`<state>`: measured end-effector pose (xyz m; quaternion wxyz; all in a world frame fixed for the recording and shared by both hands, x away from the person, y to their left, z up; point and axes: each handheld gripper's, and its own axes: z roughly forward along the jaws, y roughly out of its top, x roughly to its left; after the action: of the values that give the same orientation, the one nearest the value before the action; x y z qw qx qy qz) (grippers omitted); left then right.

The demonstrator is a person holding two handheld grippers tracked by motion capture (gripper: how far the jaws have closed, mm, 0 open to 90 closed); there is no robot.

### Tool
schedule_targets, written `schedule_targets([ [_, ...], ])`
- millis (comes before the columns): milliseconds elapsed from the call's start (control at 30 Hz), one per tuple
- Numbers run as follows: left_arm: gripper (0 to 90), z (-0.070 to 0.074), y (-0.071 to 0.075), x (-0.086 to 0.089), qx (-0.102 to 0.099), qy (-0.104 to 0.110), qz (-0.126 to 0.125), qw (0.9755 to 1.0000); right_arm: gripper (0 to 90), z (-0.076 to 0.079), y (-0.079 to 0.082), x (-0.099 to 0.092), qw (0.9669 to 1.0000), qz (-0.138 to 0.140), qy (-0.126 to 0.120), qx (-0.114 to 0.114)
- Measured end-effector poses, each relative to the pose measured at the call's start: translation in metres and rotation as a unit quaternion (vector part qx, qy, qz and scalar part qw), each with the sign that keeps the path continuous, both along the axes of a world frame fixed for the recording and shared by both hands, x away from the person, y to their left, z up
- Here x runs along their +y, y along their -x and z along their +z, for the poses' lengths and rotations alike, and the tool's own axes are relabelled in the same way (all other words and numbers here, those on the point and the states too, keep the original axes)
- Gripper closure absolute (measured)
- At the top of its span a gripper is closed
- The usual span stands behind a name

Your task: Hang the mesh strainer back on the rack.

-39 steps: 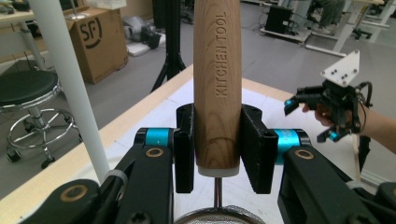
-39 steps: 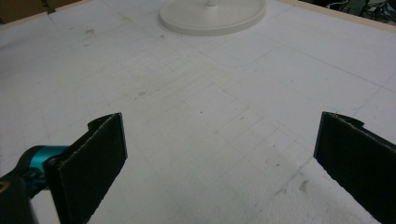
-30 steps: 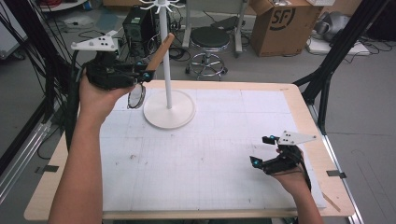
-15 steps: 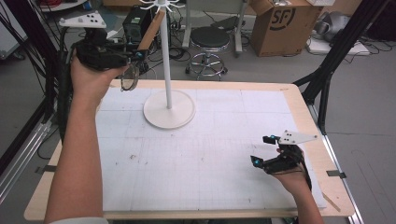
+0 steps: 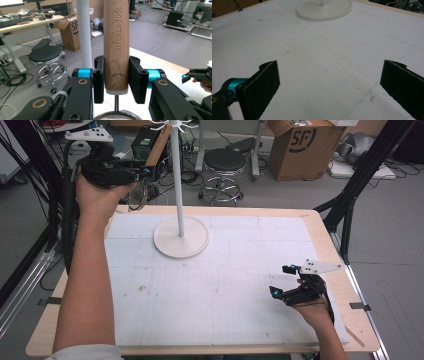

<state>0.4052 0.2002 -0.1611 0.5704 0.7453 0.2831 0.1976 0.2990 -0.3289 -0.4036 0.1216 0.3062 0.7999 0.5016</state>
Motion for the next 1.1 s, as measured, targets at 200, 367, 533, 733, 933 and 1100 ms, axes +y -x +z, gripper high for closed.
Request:
schedule_targets([
  [200,68.6,-0.003,-0.005,0.0,0.005,-0.008,0.01,0.9999,1.4,0.0,0.0,-0.001,1.0,-0.001,0.001,0.0],
  [367,68.6,-0.003,-0.006,-0.001,0.005,-0.011,0.014,0.9998,1.3,-0.001,0.0,-0.001,1.0,-0.002,0.001,0.0],
  [533,68.6,-0.005,-0.01,-0.002,0.012,-0.01,0.022,0.9997,1.3,-0.001,0.0,-0.001,1.0,-0.001,0.002,0.0],
  [733,68.6,-0.008,-0.016,-0.012,0.022,-0.018,0.03,0.9991,1.3,0.0,0.0,-0.001,1.0,-0.002,0.0,-0.003],
  [933,68.7,-0.012,-0.022,-0.019,0.03,-0.023,0.028,0.9989,1.4,0.0,0.0,-0.001,1.0,-0.002,-0.001,-0.004],
  [1100,68.7,-0.016,-0.026,-0.024,0.037,-0.033,0.029,0.9983,1.4,0.0,0.0,-0.002,1.0,-0.001,-0.003,-0.003],
])
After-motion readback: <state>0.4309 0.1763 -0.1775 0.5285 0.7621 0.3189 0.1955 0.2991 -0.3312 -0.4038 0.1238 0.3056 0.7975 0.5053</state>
